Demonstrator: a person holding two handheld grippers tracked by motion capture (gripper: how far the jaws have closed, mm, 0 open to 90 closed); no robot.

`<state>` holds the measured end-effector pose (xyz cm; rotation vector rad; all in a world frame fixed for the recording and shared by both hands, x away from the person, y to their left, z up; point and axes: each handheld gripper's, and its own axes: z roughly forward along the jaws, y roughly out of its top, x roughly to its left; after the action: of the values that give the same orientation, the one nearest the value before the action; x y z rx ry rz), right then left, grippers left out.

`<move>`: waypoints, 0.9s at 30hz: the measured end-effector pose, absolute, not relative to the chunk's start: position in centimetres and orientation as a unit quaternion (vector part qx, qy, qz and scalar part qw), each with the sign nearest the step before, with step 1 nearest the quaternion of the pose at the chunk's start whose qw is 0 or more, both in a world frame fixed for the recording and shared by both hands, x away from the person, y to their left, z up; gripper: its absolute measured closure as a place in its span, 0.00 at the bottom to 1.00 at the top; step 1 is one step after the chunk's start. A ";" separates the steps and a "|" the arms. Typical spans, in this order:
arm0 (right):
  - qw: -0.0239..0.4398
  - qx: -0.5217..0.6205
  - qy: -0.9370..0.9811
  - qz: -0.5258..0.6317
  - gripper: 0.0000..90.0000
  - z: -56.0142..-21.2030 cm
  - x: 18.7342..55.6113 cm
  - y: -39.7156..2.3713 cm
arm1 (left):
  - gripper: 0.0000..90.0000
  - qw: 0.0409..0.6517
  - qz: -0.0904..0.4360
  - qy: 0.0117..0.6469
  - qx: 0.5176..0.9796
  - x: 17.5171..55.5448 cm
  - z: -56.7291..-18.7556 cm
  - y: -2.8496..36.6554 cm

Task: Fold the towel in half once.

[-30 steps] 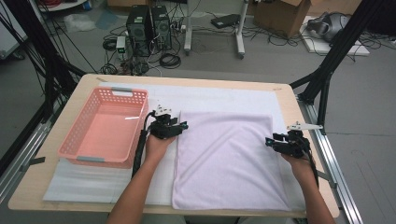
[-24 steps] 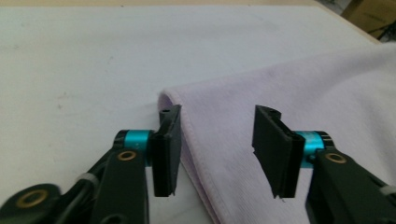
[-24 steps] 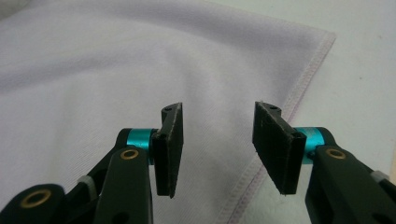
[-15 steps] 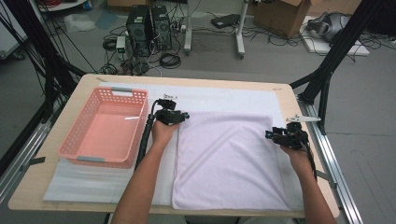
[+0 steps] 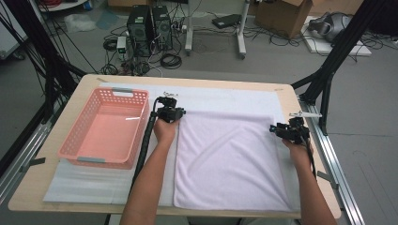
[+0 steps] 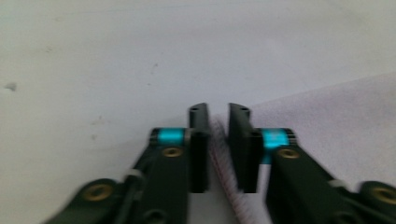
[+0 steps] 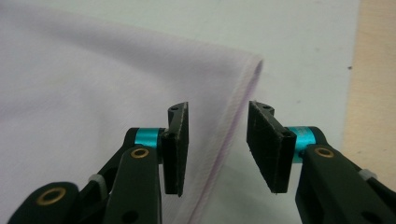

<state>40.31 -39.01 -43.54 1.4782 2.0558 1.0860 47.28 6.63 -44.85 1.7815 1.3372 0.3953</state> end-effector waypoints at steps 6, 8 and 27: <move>0.203 0.542 0.723 0.376 0.62 -44.3 42.6 -38.1 | 0.85 0.424 0.159 0.511 0.731 47.2 -45.2 6.3; 0.198 0.545 0.724 0.374 0.76 -44.7 43.1 -37.6 | 0.95 0.416 0.173 0.513 0.731 47.1 -45.0 6.2; 0.274 0.555 0.690 0.375 0.78 -42.4 41.9 -38.5 | 0.58 0.475 0.166 0.513 0.696 46.0 -44.1 8.0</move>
<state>41.91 -38.52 -42.37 1.4937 1.8563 1.0078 46.02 8.02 -44.09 1.7019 1.2532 0.4050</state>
